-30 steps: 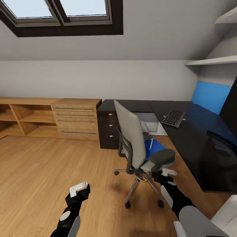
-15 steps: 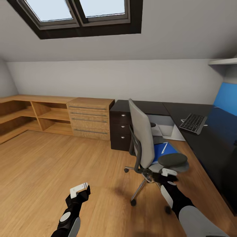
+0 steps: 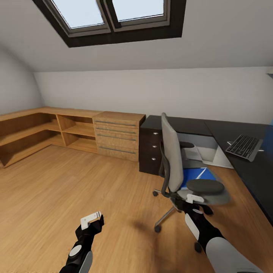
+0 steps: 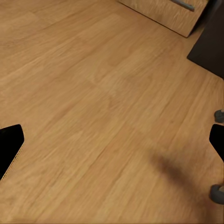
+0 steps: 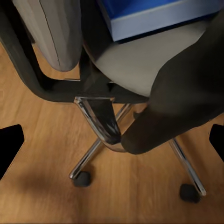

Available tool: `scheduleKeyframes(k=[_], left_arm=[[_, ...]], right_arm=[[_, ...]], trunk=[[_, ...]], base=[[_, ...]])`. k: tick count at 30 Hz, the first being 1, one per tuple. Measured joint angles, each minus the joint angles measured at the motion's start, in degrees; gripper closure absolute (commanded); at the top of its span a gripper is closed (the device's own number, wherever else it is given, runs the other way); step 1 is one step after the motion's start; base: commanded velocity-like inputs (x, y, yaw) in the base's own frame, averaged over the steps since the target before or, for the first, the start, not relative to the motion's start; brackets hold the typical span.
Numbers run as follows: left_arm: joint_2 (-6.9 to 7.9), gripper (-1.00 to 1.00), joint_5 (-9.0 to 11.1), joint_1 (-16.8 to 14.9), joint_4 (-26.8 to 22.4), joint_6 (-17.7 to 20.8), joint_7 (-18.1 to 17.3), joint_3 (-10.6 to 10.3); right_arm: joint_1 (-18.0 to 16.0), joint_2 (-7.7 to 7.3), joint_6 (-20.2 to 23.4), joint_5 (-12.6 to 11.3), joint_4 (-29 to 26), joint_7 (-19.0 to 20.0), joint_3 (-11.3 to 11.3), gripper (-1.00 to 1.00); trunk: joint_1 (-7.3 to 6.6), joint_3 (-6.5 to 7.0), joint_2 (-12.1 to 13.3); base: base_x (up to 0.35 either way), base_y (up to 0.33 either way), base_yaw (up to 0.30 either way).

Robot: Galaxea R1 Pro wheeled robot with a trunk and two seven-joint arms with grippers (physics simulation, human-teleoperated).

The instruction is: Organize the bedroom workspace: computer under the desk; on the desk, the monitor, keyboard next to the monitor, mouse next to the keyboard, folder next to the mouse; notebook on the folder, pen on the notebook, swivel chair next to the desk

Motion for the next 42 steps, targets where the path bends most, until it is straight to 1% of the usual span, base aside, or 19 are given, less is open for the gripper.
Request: scheduleKeyframes(k=[7,13,18,37,40,42], left_arm=[[-0.01,-1.00,-0.04,-0.01,0.12,-0.01,0.08,-0.01],[-0.01,-1.00,0.03,-0.01,0.12,-0.01,0.09,-0.01],[-0.01,-1.00,0.04,-0.01,0.12,-0.01,0.09,-0.01],[-0.01,-1.00,0.04,-0.02,1.01,-0.06,0.17,0.08],[-0.05,-1.00,-0.01,-0.02,1.01,-0.08,0.20,0.04],[-0.12,-1.00,-0.03,-0.02,1.01,-0.09,0.22,-0.02]], right_arm=[[0.01,-0.06,0.01,0.03,-0.03,0.01,-0.05,-1.00],[0.01,-0.06,0.01,0.04,-0.03,0.01,-0.06,-1.00],[0.01,-0.07,0.01,0.04,-0.03,0.01,-0.06,-1.00],[0.01,-0.64,-0.02,-0.17,-0.21,0.10,-0.32,-1.00],[0.01,-0.66,-0.36,-0.19,-0.21,0.04,-0.33,-1.00],[0.02,-0.67,-1.78,-0.21,-0.23,-0.12,-0.35,-1.00]], trunk=[[0.00,0.00,0.00],[0.03,0.00,0.00],[0.01,0.00,0.00],[0.00,0.00,0.00],[0.00,0.00,0.00],[0.00,0.00,0.00]], base=[[-0.016,0.000,0.037],[-0.231,0.000,0.002],[-0.084,0.000,-0.002],[-0.002,0.000,-0.248],[0.000,0.000,-0.265],[0.000,0.000,-0.247]])
